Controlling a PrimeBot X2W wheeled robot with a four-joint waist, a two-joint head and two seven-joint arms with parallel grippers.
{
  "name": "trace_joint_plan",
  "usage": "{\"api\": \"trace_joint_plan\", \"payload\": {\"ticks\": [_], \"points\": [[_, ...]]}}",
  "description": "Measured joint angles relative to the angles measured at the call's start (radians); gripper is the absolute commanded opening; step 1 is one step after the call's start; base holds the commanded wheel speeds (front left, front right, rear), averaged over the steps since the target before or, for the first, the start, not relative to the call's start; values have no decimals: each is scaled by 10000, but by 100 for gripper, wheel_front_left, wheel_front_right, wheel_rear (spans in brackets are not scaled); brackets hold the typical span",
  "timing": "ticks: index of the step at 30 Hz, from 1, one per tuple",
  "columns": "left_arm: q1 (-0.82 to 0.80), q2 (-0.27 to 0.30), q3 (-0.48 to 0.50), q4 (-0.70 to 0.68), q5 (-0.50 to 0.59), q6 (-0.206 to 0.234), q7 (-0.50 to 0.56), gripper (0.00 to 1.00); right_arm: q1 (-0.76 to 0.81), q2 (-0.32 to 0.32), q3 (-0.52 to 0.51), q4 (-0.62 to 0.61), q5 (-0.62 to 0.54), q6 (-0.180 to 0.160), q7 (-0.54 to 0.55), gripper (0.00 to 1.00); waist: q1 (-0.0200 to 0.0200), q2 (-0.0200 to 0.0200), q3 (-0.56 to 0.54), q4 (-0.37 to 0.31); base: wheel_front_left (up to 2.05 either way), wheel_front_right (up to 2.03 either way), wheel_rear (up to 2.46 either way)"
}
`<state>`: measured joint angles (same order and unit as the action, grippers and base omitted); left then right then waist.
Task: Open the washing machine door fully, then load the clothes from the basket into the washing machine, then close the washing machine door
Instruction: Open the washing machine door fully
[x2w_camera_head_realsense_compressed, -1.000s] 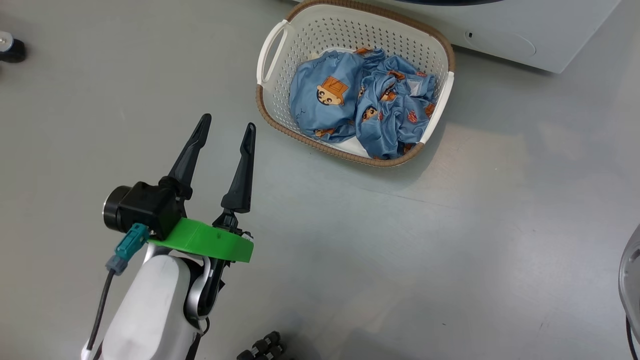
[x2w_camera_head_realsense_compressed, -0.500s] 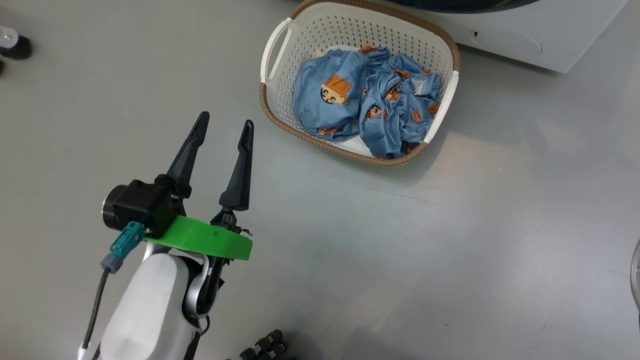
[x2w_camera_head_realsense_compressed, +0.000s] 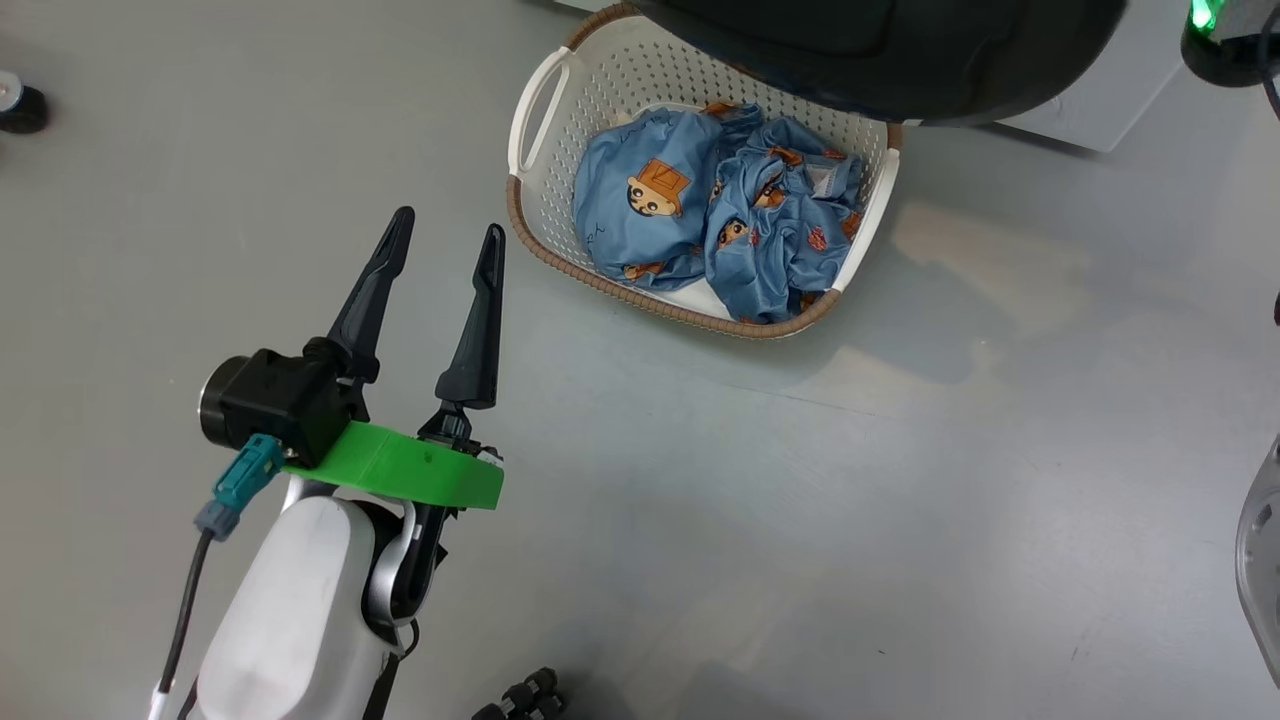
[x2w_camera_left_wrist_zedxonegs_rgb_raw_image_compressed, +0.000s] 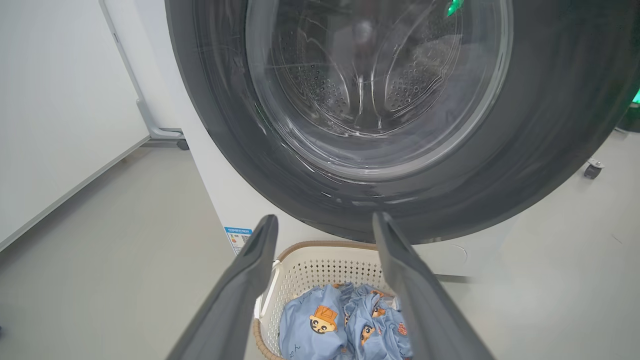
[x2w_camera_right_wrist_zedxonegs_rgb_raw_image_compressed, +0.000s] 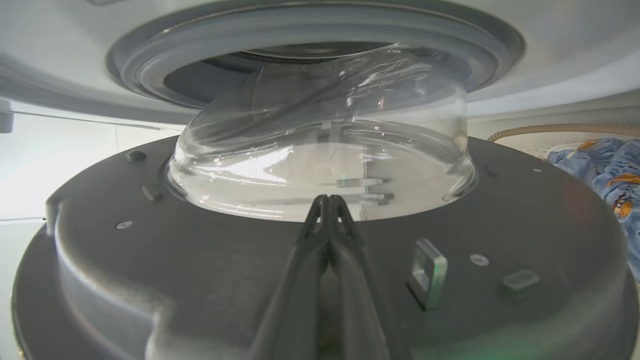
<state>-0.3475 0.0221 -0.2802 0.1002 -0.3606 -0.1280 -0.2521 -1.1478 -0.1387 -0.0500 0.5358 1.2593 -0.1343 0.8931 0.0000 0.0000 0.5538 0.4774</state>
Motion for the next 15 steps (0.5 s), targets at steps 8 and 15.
{"api": "trace_joint_plan", "payload": {"ticks": [8,15], "points": [[-14,0,42,-67,10,-2,0,100,537,113,174,90,568,0,1373,0,0,0,-136,-88,0,0,0],[-13,0,13,-121,84,-2,0,100,1007,209,550,52,698,0,2265,0,-1,0,-351,-151,0,0,0]]}}
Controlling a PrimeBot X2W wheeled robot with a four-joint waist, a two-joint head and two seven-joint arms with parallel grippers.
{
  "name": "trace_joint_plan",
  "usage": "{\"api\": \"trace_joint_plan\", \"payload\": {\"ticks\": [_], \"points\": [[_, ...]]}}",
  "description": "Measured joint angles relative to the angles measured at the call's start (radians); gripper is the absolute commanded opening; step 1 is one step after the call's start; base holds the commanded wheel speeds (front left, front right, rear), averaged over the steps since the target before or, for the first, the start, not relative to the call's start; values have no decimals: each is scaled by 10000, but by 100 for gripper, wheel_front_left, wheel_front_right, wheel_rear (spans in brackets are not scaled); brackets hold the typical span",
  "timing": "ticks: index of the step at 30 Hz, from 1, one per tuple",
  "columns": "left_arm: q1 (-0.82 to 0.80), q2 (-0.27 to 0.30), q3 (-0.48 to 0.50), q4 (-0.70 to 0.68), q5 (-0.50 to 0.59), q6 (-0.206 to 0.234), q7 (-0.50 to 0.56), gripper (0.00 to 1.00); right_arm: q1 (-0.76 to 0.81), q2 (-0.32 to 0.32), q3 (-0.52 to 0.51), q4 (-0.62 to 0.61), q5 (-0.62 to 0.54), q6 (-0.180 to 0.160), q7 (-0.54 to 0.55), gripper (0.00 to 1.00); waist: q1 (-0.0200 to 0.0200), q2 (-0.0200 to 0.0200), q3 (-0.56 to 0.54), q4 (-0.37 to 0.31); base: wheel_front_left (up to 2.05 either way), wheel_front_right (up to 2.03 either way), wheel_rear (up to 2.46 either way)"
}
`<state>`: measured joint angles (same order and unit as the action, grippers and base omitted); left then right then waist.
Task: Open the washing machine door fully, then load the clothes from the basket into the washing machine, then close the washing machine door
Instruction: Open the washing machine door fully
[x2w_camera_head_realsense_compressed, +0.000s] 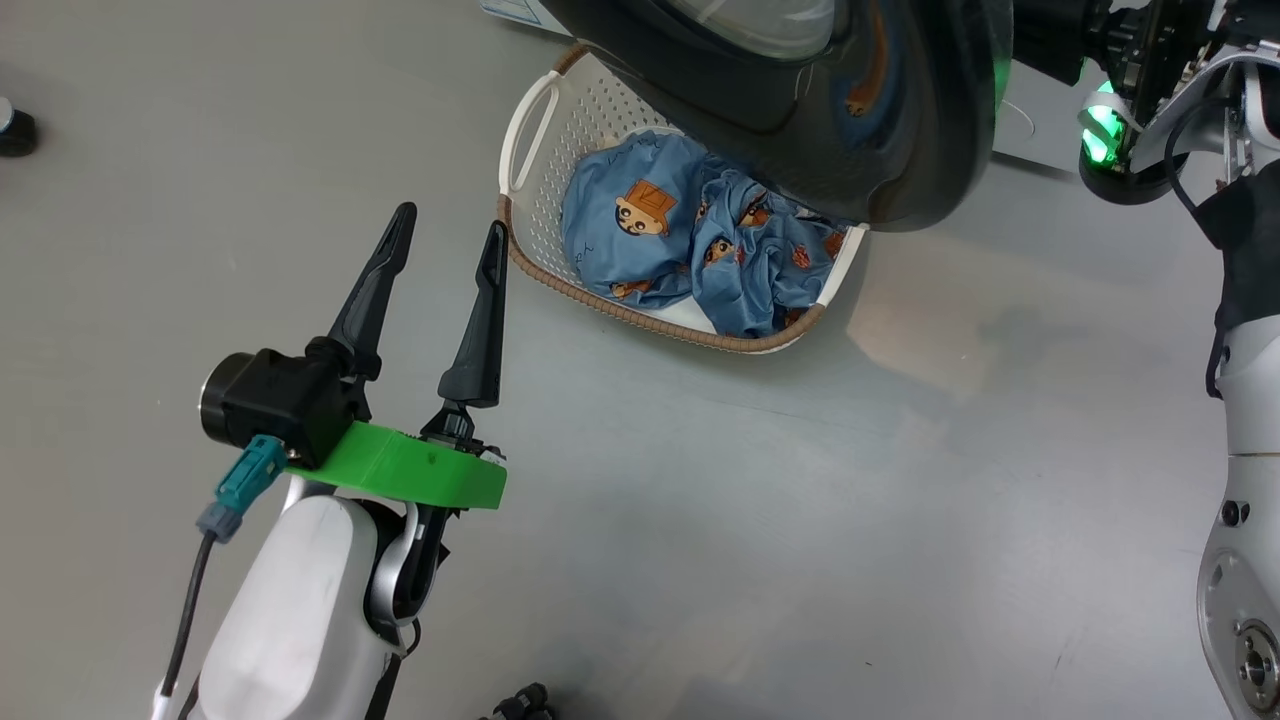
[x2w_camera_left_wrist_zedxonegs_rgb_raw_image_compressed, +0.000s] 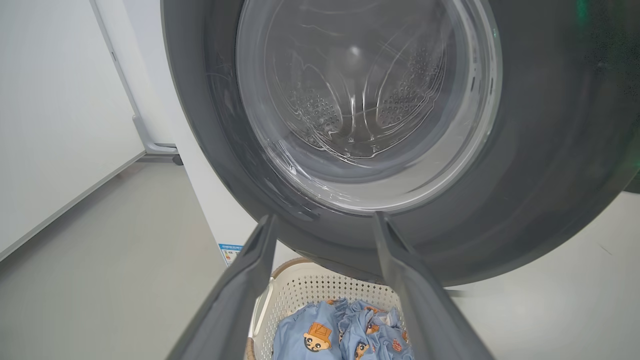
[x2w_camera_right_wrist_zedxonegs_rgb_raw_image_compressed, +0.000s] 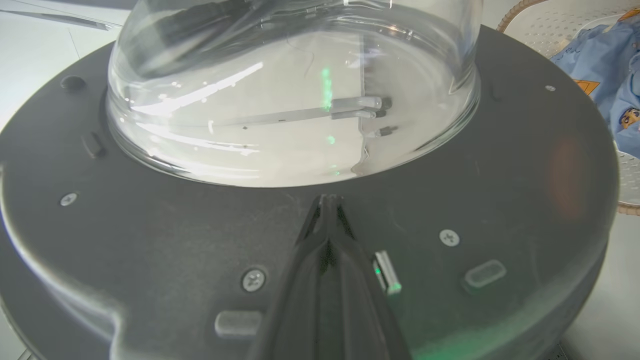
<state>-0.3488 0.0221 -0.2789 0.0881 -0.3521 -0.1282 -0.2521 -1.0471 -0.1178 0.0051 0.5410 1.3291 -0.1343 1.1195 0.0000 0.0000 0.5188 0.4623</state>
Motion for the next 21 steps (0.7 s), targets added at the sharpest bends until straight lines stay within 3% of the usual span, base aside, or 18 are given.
{"api": "trace_joint_plan", "payload": {"ticks": [21], "points": [[12,0,-242,-90,-2,0,0,100,1331,341,867,-790,771,0,901,0,0,0,-365,163,0,0,0]]}}
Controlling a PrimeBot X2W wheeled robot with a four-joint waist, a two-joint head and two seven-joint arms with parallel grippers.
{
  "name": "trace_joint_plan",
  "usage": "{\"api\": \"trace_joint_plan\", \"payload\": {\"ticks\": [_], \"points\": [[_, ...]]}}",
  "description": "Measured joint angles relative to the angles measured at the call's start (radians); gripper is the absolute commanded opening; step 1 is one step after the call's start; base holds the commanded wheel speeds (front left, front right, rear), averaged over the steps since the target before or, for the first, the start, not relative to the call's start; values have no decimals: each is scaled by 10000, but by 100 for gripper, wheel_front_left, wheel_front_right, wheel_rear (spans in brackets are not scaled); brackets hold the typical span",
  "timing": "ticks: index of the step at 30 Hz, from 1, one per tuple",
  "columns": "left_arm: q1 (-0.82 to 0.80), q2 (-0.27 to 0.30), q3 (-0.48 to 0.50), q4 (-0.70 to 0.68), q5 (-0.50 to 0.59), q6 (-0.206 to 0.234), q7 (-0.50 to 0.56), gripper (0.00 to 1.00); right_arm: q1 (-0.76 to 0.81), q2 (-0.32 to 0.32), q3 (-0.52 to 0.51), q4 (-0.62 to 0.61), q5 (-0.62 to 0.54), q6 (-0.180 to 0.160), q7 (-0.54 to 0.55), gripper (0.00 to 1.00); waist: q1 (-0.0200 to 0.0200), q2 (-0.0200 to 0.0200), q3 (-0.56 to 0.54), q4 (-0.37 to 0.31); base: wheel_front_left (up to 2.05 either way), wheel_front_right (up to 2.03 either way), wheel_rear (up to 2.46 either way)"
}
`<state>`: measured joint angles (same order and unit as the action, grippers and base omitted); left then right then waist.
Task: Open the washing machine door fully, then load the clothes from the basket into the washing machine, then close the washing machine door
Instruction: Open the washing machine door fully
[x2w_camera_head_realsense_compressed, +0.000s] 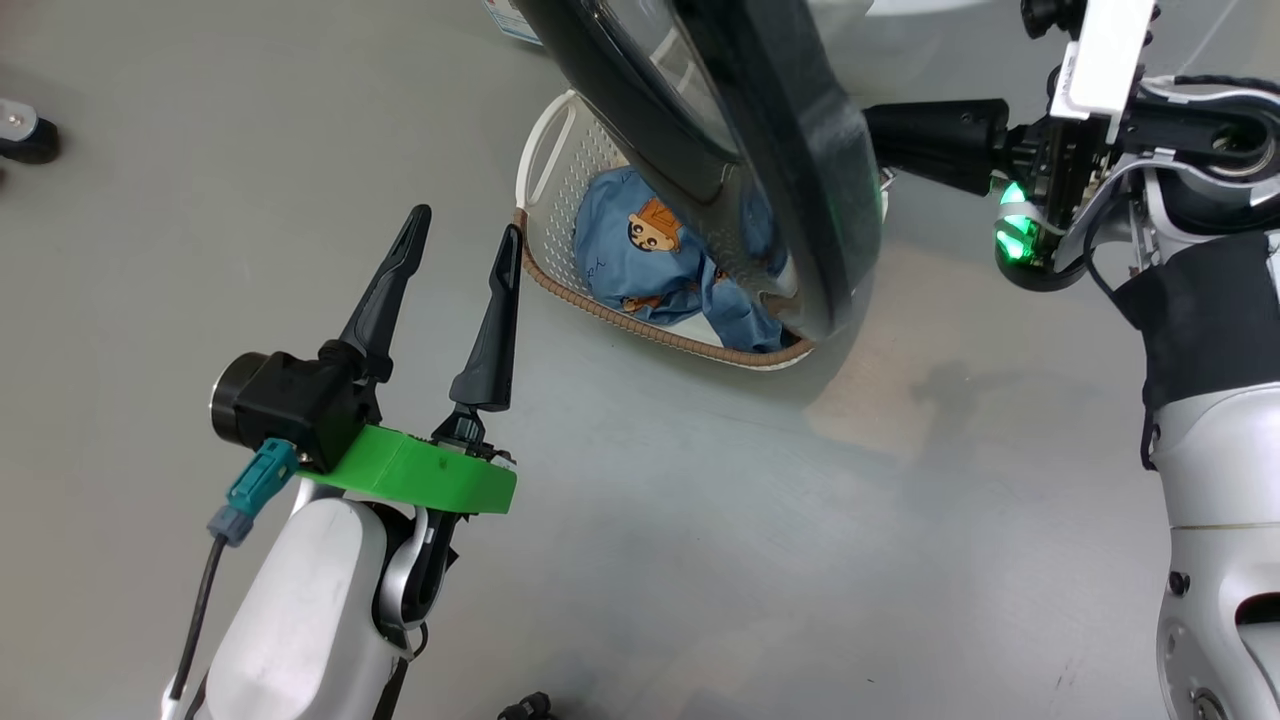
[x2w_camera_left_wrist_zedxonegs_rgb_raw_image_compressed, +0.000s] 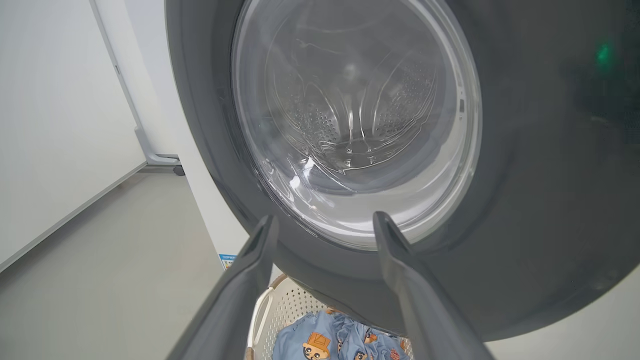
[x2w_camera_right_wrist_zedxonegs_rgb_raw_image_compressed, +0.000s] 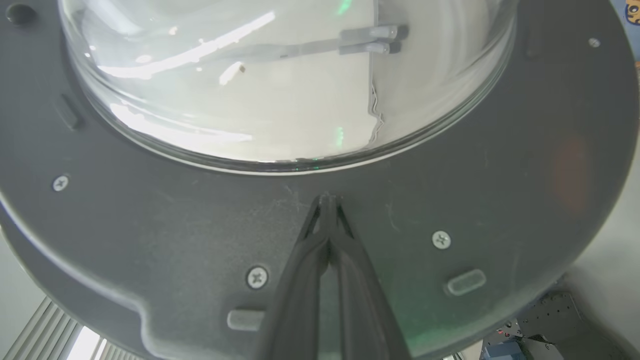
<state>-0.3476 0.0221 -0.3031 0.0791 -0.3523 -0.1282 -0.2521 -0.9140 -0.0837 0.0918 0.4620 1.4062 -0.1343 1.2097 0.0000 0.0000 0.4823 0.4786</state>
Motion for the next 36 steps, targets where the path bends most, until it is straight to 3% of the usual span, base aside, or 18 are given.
{"api": "trace_joint_plan", "payload": {"ticks": [18,36], "points": [[38,0,-52,-4,0,0,0,100,1140,31,1724,-1011,1952,0,-725,0,0,0,-184,112,0,0,0],[105,0,82,15,-6,0,0,100,1649,25,3267,-1436,2669,0,-2320,0,0,0,-224,59,0,0,0]]}}
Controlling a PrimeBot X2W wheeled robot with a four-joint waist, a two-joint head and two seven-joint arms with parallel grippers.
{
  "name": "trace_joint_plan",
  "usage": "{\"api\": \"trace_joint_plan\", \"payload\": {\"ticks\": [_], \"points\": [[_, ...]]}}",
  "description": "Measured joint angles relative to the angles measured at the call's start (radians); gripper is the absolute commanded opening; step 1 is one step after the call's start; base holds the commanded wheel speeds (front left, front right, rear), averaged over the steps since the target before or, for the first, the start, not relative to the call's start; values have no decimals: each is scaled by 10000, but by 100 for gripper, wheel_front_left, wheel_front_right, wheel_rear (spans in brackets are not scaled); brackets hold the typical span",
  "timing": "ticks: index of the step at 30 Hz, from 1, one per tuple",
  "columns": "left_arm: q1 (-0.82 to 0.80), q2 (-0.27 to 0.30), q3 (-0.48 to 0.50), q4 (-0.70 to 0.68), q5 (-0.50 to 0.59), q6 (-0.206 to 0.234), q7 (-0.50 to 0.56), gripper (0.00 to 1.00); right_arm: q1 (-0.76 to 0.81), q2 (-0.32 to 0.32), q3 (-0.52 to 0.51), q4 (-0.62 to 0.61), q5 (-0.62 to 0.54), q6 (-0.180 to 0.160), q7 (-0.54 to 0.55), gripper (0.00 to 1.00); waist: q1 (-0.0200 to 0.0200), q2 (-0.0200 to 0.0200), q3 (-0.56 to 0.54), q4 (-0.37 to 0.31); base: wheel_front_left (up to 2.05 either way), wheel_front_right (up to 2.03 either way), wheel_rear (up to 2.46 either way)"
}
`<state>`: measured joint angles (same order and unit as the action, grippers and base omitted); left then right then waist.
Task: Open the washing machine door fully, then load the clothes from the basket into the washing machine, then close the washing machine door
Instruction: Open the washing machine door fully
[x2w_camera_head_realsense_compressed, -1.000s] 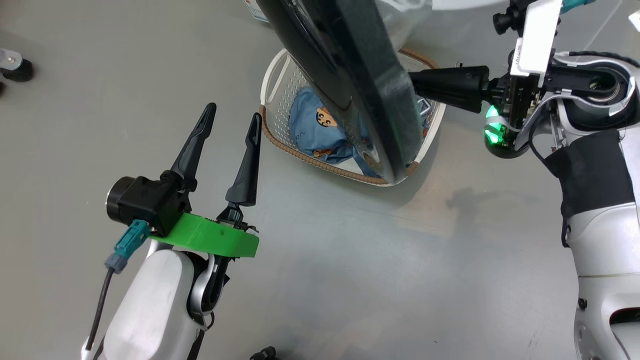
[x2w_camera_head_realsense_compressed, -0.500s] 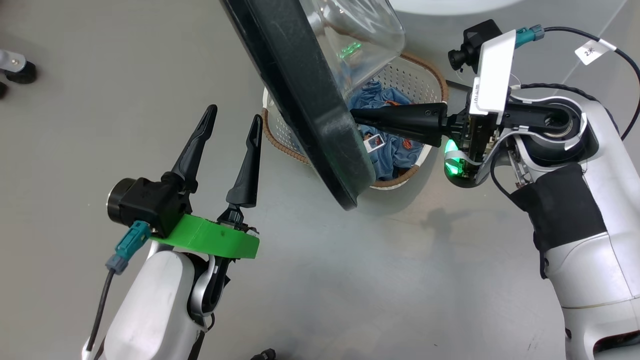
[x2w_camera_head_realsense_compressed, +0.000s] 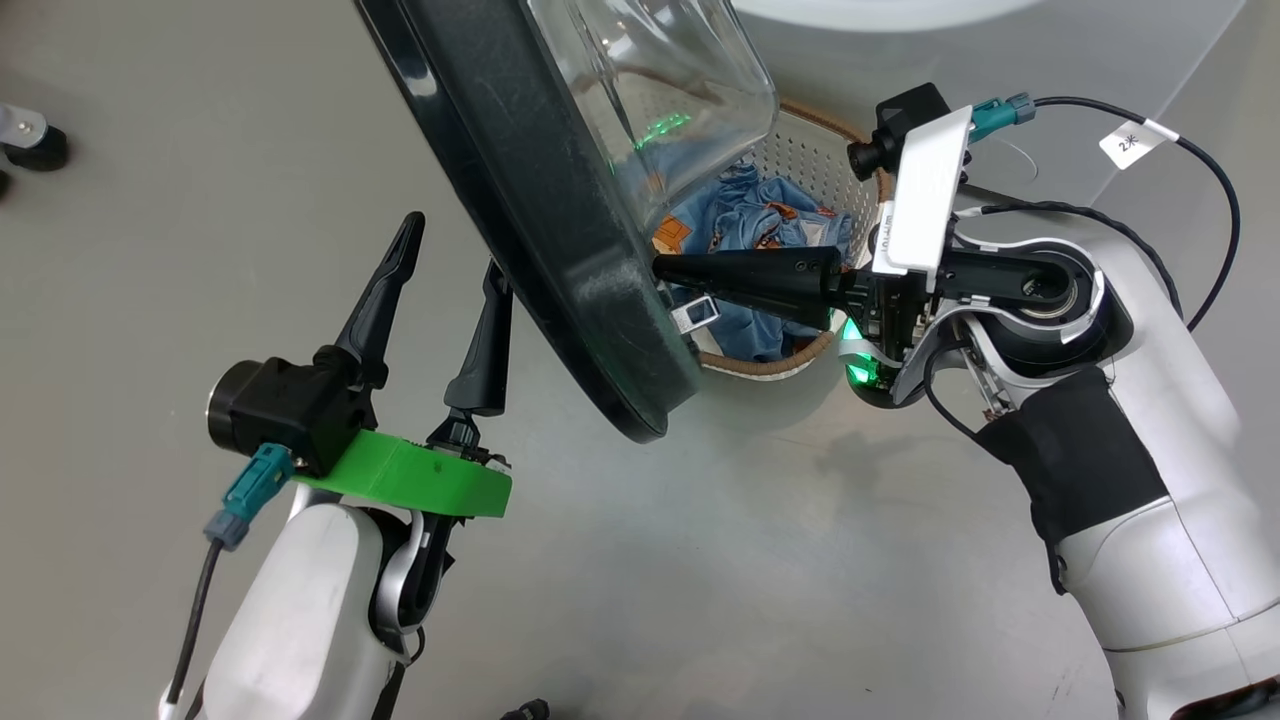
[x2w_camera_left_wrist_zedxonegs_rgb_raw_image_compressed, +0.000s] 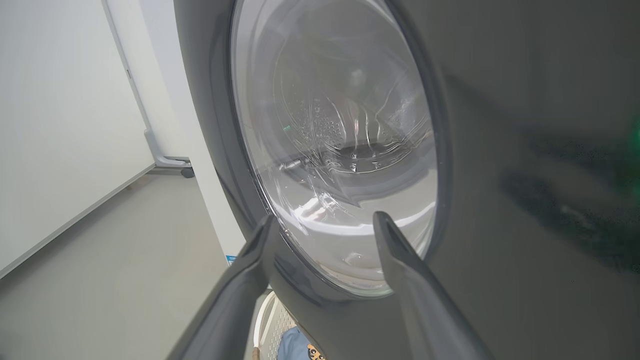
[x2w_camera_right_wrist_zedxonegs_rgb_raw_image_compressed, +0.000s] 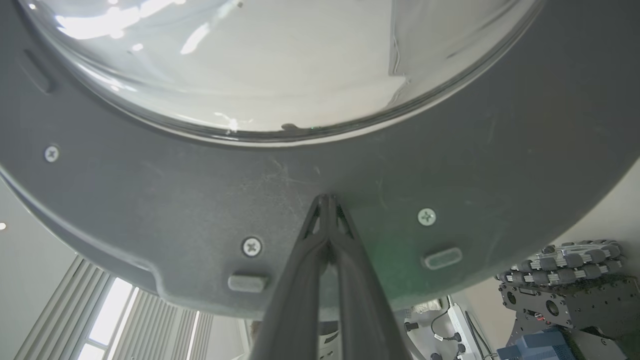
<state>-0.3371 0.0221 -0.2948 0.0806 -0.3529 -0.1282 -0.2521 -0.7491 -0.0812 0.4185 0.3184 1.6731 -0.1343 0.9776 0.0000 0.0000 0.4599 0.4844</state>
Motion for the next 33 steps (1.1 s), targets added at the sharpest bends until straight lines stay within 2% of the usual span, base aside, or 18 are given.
{"api": "trace_joint_plan", "payload": {"ticks": [17,26,33], "points": [[4,0,407,228,134,0,0,100,63,27,161,-29,324,27,-1095,0,0,0,-394,-277,0,0,0],[166,4,968,433,625,-2,0,100,334,69,40,54,552,362,-1615,0,0,0,-891,-688,0,0,0],[480,27,1051,669,823,-2,0,100,612,82,44,173,738,665,-1758,0,0,0,-1338,-1078,0,0,0]]}}
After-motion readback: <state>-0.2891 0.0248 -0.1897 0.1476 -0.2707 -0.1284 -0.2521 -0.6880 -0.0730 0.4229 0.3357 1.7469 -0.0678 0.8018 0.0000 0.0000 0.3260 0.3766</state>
